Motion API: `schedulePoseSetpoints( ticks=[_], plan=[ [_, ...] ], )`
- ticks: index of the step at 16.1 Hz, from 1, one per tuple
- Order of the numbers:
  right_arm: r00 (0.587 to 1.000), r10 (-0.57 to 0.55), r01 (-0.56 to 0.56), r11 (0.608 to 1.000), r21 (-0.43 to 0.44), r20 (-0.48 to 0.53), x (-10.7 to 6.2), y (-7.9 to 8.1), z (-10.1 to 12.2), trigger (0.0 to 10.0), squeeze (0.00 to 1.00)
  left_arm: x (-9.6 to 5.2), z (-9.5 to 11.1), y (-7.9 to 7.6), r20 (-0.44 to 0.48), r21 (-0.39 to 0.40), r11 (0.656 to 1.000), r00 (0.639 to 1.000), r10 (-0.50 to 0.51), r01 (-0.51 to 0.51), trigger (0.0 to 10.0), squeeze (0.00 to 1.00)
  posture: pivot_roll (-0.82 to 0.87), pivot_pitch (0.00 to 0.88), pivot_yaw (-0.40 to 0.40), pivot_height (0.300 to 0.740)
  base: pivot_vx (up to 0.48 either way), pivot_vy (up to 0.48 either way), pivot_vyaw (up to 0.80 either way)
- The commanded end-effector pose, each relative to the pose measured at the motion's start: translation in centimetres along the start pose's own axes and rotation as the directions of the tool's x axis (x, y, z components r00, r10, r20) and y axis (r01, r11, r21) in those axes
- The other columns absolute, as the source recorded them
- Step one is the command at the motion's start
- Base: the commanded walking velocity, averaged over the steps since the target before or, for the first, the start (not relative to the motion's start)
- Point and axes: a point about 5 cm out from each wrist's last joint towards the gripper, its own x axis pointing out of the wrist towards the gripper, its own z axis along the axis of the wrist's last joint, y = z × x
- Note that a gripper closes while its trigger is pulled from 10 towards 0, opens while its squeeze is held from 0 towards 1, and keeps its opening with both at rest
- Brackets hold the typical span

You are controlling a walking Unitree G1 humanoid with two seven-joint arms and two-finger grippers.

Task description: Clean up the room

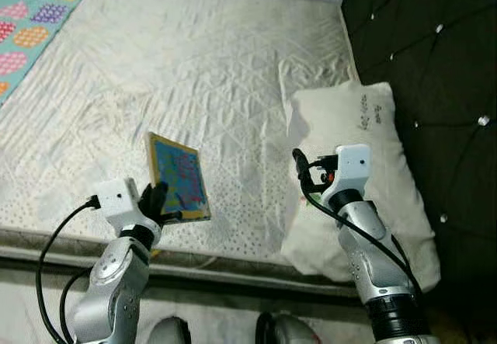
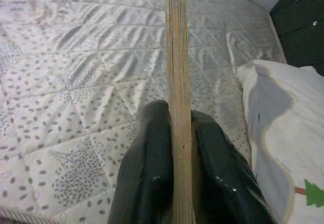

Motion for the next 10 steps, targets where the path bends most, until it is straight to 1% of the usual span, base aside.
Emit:
schedulePoseSetpoints(
  ticks=[1,3,4,6,10],
  plan=[
    [1.0,-0.005,0.005,1.0,-0.005,-0.001,-0.27,-0.19,-0.03,10.0,0.0,-0.12,0.93,-0.37,0.052,0.001,1.0,0.999,-0.009,0.008,10.0,0.0,0.04,0.231,-0.07,0.644,0.0,0.0,0.0],
    [1.0,-0.003,0.003,1.0,-0.007,-0.002,-0.23,-0.21,-0.02,10.0,0.0,-0.04,1.01,-0.46,0.06,-0.002,1.0,0.998,-0.014,0.014,10.0,0.0,0.04,0.23,-0.073,0.626,0.0,0.0,0.0],
    [1.0,-0.003,0.003,1.0,-0.01,-0.004,-0.23,-0.19,-0.07,10.0,0.0,-0.02,1.2,-0.51,0.08,-0.016,1.0,0.997,-0.014,0.015,10.0,0.0,0.04,0.228,-0.071,0.622,0.0,0.0,0.0],
    [1.0,-0.002,0.002,1.0,-0.017,-0.011,-0.22,-0.2,-0.21,10.0,0.0,-0.05,1.45,-0.7,0.101,-0.026,0.999,0.995,-0.022,0.024,10.0,0.0,0.04,0.224,-0.073,0.622,0.0,0.0,0.0],
    [1.0,0.01,-0.011,0.999,-0.031,-0.011,-0.11,-0.18,-0.32,10.0,0.0,0.15,1.54,-0.27,0.112,-0.016,1.0,0.994,0.008,-0.006,10.0,0.0,0.04,0.216,-0.074,0.622,0.0,0.0,0.0]
  ],
)
